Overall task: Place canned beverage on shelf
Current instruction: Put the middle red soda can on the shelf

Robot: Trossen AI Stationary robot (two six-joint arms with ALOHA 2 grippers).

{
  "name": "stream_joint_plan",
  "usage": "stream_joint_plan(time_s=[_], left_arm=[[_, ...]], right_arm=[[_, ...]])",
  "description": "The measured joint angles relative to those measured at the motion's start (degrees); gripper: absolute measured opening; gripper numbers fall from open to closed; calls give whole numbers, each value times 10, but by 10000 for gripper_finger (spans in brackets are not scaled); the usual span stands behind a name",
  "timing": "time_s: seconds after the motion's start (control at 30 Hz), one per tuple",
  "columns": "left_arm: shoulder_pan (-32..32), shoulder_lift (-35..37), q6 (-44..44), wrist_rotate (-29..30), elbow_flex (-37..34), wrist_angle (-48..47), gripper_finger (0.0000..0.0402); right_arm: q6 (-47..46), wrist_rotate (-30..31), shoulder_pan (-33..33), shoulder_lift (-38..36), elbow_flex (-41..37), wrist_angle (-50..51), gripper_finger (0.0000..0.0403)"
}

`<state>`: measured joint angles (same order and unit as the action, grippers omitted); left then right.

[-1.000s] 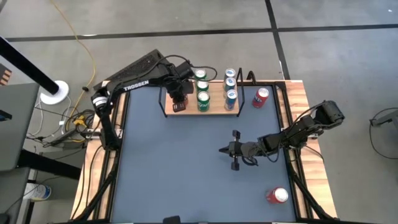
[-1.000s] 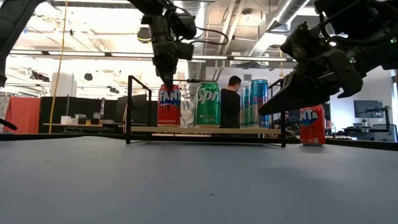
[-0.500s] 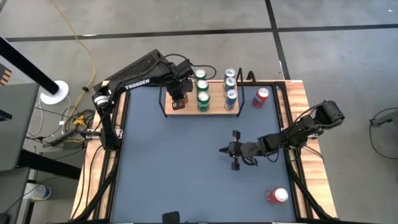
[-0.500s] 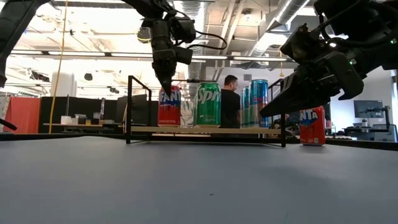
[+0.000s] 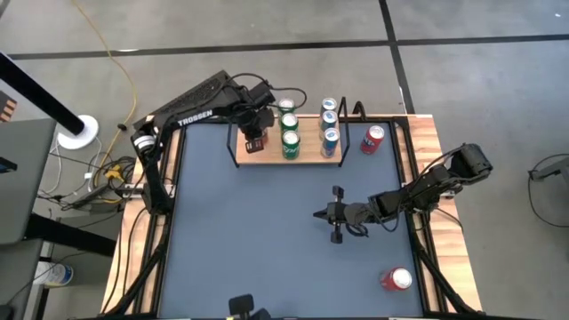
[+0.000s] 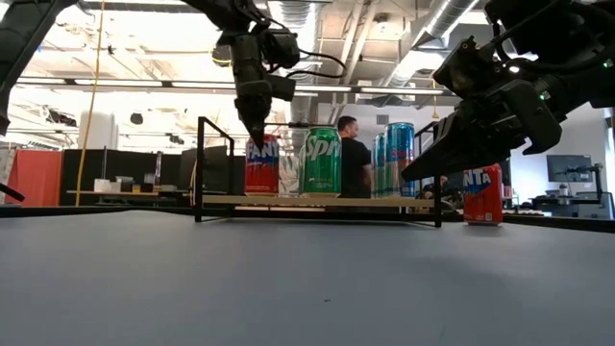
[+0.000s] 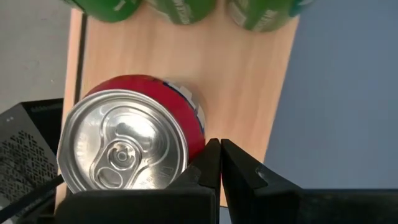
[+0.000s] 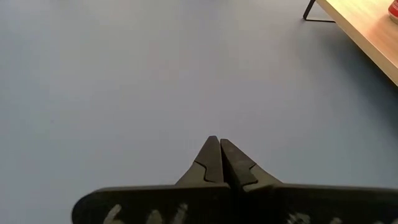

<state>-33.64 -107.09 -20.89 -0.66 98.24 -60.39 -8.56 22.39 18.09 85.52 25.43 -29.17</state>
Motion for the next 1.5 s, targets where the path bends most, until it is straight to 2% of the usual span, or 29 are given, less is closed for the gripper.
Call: stream_joint_plan(time_s=[1.13, 1.5], left_arm=[[-50, 0, 5, 0, 0, 49, 0], [-50, -33, 1, -4, 1, 44, 0]], right_arm=[[0, 0, 0, 0, -1, 0, 0], [0, 0, 0, 0, -1, 2, 0]])
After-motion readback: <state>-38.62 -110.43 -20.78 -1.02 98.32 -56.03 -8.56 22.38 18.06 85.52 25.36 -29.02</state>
